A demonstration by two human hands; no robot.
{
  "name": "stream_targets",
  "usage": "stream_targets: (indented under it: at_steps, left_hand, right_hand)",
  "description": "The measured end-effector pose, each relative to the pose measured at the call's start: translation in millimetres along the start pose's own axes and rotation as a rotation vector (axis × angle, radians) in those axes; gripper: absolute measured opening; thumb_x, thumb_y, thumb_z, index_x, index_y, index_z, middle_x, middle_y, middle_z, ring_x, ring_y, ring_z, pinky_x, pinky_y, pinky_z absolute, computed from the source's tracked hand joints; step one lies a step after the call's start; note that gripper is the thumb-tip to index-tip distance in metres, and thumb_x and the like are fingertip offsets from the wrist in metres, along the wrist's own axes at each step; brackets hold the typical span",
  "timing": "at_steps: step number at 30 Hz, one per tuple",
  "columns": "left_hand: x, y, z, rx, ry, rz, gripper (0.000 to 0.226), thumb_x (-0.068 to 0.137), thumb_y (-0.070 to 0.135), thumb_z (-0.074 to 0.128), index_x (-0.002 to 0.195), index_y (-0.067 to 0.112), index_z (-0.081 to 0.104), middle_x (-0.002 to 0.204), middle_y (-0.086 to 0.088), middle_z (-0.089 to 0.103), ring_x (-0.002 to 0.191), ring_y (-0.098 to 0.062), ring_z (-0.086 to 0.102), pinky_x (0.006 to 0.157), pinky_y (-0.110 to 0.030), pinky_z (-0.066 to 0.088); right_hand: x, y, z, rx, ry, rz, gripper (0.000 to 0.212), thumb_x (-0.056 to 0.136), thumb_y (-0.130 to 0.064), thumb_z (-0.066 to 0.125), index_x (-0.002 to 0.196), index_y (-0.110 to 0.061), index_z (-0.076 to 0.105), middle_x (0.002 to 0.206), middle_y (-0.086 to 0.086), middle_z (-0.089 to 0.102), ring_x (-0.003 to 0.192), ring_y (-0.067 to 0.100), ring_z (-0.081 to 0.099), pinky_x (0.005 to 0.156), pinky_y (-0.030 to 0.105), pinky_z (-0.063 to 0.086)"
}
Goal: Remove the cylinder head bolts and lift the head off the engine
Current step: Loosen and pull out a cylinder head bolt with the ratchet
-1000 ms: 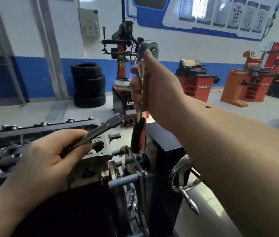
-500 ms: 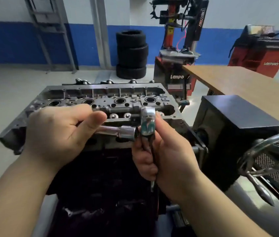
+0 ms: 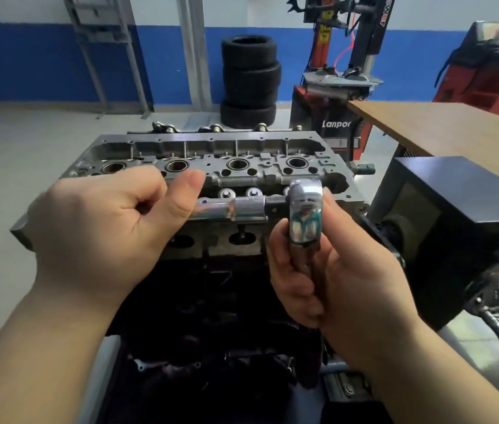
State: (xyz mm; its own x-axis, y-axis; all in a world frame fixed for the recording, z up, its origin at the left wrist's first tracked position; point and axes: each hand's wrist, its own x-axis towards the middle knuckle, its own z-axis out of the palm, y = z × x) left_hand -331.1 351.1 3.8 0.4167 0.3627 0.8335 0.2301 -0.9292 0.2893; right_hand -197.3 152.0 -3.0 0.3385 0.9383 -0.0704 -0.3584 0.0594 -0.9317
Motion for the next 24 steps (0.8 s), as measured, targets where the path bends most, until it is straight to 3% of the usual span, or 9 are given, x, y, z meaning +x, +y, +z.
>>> stream_targets:
  at_steps: [5,8,10,12,13,14,17,20,24]
  left_hand:
    - [-14,-4,1,-0.072,0.012,-0.074,0.067,0.103,0.070,0.052,0.065,0.016,0.062,0.048,0.002,0.046,0.050,-0.023,0.052,0.053,-0.047,0.045]
    - [-13,-2,-2,-0.195,-0.103,-0.228,0.069,0.091,0.088,0.045,0.077,0.021,0.057,0.063,0.007,0.060,0.053,0.000,0.055,0.053,-0.011,0.043]
    - [-14,-3,-3,-0.188,-0.094,-0.206,0.069,0.096,0.078,0.050,0.070,0.014,0.050,0.077,0.007,0.061,0.055,0.006,0.054,0.053,-0.006,0.041]
    - [-15,-3,-3,-0.131,-0.025,-0.145,0.067,0.100,0.071,0.054,0.065,0.014,0.053,0.062,-0.006,0.052,0.054,-0.005,0.057,0.056,-0.019,0.049]
    - [-16,-3,-2,-0.069,0.035,-0.103,0.065,0.102,0.067,0.056,0.065,0.015,0.057,0.053,-0.005,0.045,0.053,-0.015,0.055,0.057,-0.039,0.051]
    - [-16,-3,-1,-0.020,0.083,-0.073,0.064,0.104,0.064,0.057,0.065,0.013,0.060,0.051,-0.002,0.043,0.052,-0.027,0.051,0.054,-0.048,0.045]
    - [-13,2,-1,-0.033,0.048,-0.114,0.069,0.102,0.072,0.051,0.059,0.018,0.054,0.047,-0.004,0.037,0.049,-0.022,0.045,0.052,-0.045,0.041]
    - [-10,3,-6,-0.053,-0.024,-0.134,0.069,0.096,0.083,0.045,0.064,0.023,0.055,0.066,0.006,0.056,0.054,-0.020,0.048,0.052,-0.037,0.038]
    - [-7,9,-13,0.013,-0.015,-0.089,0.070,0.097,0.081,0.044,0.055,0.026,0.047,0.067,0.004,0.056,0.059,-0.020,0.052,0.051,-0.029,0.035]
  right_hand:
    - [-2,-1,4,-0.011,-0.013,0.041,0.063,0.082,-0.077,0.045,0.073,-0.016,0.053,0.059,0.003,0.030,0.048,0.017,0.020,0.048,0.032,0.012]
    - [-1,1,6,-0.001,-0.017,0.046,0.063,0.083,-0.079,0.046,0.075,-0.016,0.045,0.060,0.001,0.031,0.048,0.016,0.020,0.048,0.030,0.013]
    - [-1,1,6,0.009,-0.013,0.056,0.064,0.084,-0.081,0.046,0.073,-0.018,0.051,0.060,0.000,0.032,0.049,0.016,0.020,0.046,0.028,0.015]
    - [0,1,7,0.013,-0.025,0.062,0.064,0.086,-0.081,0.043,0.073,-0.020,0.056,0.059,-0.001,0.033,0.049,0.015,0.021,0.045,0.026,0.017]
    - [0,2,7,0.016,-0.032,0.065,0.064,0.086,-0.081,0.042,0.072,-0.020,0.056,0.059,-0.001,0.033,0.048,0.015,0.021,0.045,0.026,0.017]
    - [0,2,8,0.022,-0.037,0.071,0.065,0.086,-0.082,0.042,0.072,-0.020,0.056,0.059,-0.001,0.032,0.048,0.015,0.021,0.045,0.026,0.017]
    - [1,4,10,0.022,-0.053,0.082,0.065,0.085,-0.082,0.040,0.072,-0.020,0.055,0.059,0.000,0.032,0.047,0.015,0.023,0.045,0.027,0.017]
    - [2,7,12,-0.040,-0.022,0.092,0.070,0.087,-0.082,0.044,0.078,-0.013,0.054,0.058,0.003,0.032,0.046,0.016,0.023,0.047,0.032,0.013]
    - [3,12,15,0.003,-0.018,0.084,0.068,0.081,-0.083,0.043,0.076,-0.016,0.057,0.058,0.003,0.036,0.044,0.016,0.028,0.043,0.026,0.023]
